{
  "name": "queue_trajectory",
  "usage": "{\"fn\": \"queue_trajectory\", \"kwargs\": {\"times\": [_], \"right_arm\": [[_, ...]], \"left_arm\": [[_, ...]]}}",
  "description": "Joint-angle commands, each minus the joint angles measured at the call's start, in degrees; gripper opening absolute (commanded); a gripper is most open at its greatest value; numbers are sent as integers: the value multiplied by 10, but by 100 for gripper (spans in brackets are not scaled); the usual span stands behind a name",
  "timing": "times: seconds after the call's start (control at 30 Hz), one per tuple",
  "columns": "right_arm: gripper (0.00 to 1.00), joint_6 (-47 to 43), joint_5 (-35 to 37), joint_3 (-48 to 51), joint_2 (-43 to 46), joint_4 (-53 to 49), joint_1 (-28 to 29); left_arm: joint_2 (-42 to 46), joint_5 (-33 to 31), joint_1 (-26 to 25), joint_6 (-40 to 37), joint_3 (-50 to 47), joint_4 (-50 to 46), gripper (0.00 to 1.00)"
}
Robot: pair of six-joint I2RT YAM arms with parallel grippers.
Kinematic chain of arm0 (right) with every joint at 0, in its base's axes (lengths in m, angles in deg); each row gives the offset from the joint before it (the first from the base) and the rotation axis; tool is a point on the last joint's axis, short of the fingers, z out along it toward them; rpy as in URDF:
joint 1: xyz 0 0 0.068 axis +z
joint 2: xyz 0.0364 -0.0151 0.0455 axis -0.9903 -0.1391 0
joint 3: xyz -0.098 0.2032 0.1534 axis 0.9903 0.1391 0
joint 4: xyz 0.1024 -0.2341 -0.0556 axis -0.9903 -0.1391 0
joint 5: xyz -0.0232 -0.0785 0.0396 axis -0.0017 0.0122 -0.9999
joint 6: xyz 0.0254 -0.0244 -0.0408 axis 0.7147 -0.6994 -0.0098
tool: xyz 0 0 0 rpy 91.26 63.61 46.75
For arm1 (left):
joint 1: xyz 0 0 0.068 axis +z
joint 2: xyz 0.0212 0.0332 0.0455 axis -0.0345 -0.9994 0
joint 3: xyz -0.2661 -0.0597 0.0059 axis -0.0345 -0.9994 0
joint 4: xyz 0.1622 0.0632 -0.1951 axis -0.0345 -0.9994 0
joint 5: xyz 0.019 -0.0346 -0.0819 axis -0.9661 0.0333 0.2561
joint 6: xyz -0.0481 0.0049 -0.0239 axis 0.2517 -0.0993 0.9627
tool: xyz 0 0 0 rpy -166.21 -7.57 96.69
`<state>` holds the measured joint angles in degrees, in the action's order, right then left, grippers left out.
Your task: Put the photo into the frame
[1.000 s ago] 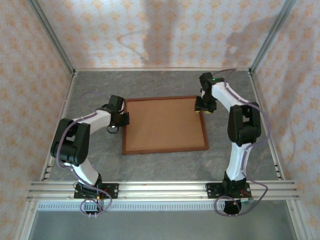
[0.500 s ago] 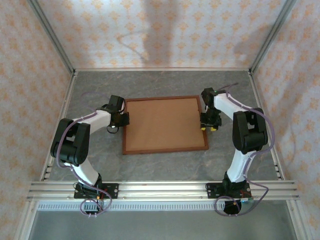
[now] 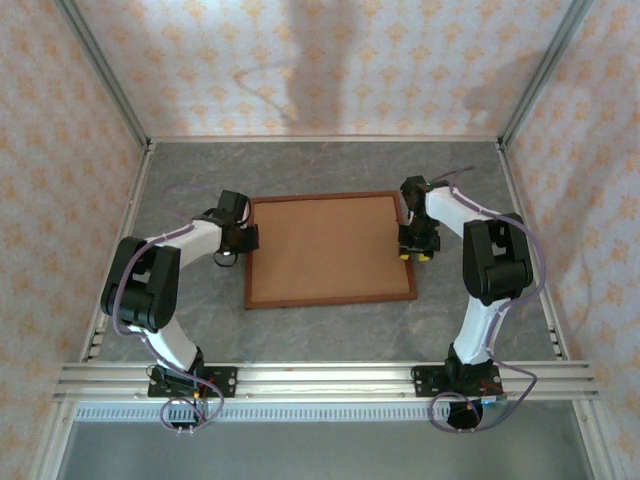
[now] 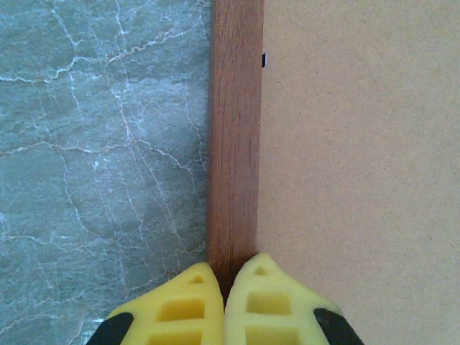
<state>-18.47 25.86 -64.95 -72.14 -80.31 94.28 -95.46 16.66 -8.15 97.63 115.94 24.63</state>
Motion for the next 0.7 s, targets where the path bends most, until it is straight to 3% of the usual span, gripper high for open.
{"fn": "queue_trajectory", "kwargs": {"times": [0.0,0.67], "right_arm": [[39,0,4,-2,-14,4,8],[39,29,-30,31,-26,34,61]], "left_arm": [[-4,-7,-4,-4,-11,-44,5],[-5,-1,-9,-1,-13,-40,5]]}}
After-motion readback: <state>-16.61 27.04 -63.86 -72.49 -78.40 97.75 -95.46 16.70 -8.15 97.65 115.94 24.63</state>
